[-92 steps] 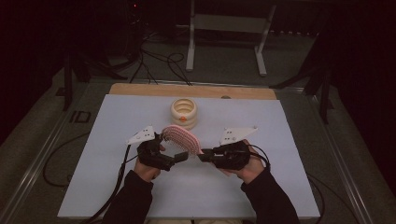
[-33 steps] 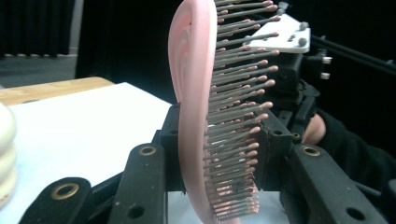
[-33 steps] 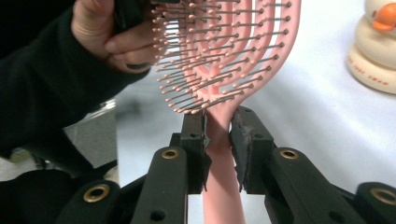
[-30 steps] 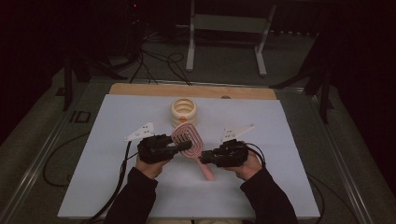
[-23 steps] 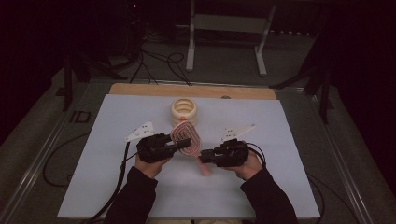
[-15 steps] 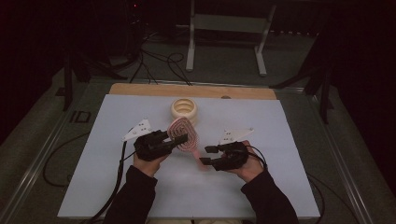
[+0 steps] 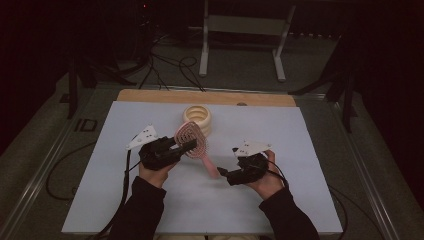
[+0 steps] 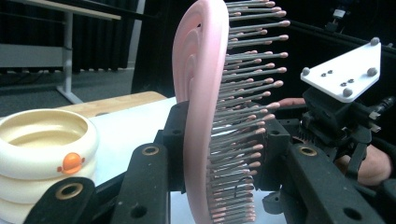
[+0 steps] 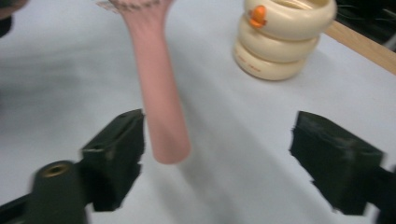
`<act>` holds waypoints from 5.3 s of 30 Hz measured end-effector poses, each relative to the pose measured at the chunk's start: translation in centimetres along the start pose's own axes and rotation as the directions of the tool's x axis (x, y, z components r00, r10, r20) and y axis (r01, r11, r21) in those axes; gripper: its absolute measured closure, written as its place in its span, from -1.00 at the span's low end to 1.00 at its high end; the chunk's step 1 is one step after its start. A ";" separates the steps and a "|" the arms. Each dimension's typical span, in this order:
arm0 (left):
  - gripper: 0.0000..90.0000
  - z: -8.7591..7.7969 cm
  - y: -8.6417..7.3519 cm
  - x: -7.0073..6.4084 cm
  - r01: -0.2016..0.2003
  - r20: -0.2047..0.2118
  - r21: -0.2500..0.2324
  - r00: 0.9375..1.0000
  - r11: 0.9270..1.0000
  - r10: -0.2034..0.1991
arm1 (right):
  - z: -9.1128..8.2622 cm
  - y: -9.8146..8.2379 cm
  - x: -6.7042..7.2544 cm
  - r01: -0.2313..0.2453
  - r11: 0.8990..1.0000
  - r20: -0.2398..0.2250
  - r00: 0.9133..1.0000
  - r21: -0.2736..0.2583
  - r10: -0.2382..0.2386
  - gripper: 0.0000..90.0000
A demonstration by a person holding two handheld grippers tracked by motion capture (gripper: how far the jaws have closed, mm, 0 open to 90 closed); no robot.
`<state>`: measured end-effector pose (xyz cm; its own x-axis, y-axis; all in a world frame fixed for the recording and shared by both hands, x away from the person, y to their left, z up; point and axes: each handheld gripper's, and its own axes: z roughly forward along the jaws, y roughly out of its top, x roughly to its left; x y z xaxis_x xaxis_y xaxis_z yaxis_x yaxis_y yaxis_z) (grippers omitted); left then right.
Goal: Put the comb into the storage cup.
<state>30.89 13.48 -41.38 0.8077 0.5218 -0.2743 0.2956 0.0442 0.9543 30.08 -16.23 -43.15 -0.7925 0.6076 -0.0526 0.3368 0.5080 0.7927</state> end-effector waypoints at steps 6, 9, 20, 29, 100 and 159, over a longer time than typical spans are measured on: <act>0.45 -0.1 0.3 0.1 -0.002 -0.015 0.002 1.000 1.000 0.002 | -0.2 -0.5 -0.3 -0.027 0.999 0.059 0.998 -0.022 0.028 -0.79; 0.45 -0.3 0.6 0.2 -0.005 -0.022 -0.004 1.000 1.000 0.005 | -0.6 -1.4 -0.9 -0.058 0.998 0.102 0.993 -0.036 0.061 -0.81; 0.45 -0.5 1.4 0.4 -0.018 -0.043 0.008 0.999 1.000 0.018 | -1.7 -3.6 -2.1 -0.137 0.986 0.183 0.971 -0.094 0.152 -0.82; 0.45 -1.0 2.0 0.8 -0.019 -0.069 0.012 0.997 1.000 0.020 | -3.0 -5.7 -2.8 -0.174 0.972 0.240 0.948 -0.159 0.209 -0.81; 0.45 -2.1 6.3 2.6 -0.039 -0.159 0.010 0.986 0.999 0.040 | -4.2 -11.2 -3.8 -0.240 0.936 0.318 0.894 -0.256 0.316 -0.81; 0.45 -1.5 9.2 4.3 -0.079 -0.273 0.054 0.958 0.995 0.091 | -4.1 -11.2 -3.8 -0.242 0.938 0.320 0.894 -0.248 0.315 -0.80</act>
<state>36.28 17.42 -33.61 0.6615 0.7361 -0.1434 0.2577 -0.0435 0.9653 27.18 -26.73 -49.38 -0.4394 0.8983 0.0082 0.3813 0.1782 0.9071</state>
